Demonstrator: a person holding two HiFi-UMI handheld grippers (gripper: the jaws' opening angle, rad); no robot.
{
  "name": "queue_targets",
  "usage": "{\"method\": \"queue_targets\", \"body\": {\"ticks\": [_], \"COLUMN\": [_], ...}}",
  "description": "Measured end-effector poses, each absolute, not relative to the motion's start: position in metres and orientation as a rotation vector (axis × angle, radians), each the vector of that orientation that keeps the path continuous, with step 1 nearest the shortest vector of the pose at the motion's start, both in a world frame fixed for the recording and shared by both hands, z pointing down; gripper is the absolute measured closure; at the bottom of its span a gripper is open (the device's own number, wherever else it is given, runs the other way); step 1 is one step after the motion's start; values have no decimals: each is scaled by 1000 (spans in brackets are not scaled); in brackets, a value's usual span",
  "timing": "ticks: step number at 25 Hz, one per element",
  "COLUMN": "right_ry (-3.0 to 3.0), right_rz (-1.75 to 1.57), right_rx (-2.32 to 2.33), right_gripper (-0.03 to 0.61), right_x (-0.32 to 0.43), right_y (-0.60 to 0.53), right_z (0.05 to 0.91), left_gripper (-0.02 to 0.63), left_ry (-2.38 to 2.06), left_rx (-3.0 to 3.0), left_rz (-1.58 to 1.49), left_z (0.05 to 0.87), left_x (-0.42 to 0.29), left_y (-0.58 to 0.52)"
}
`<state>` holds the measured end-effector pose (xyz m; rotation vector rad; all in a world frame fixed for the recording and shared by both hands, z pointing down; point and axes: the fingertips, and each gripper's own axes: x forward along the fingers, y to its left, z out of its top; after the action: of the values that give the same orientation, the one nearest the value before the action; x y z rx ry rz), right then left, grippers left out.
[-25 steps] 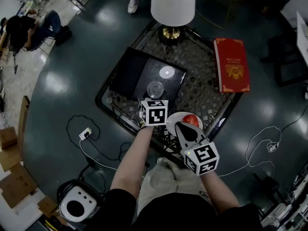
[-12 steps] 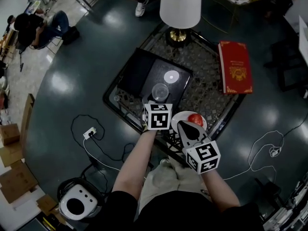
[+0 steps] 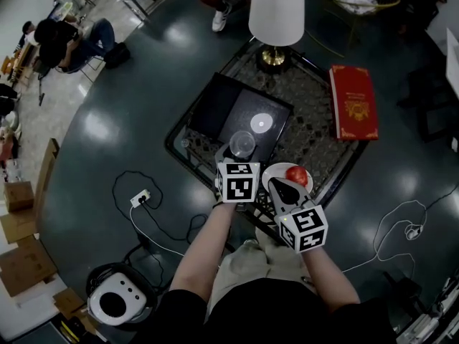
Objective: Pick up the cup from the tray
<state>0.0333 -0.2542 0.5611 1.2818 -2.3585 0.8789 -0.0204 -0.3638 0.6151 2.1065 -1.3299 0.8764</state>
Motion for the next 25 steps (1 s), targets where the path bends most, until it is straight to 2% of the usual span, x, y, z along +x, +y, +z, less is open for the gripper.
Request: {"method": "queue_targets", "body": {"ticks": [25], "right_ry": [-2322], "right_rz": [708], "right_rx": [1230], "right_gripper": [568], "right_x": [30], "right_y": [-249], "right_z": [562], "left_gripper": [334], "left_ry": [-1380], "left_rx": [2101], "left_rz": [746], "left_z": [556], "left_x": [-41], "left_y": [-285]}}
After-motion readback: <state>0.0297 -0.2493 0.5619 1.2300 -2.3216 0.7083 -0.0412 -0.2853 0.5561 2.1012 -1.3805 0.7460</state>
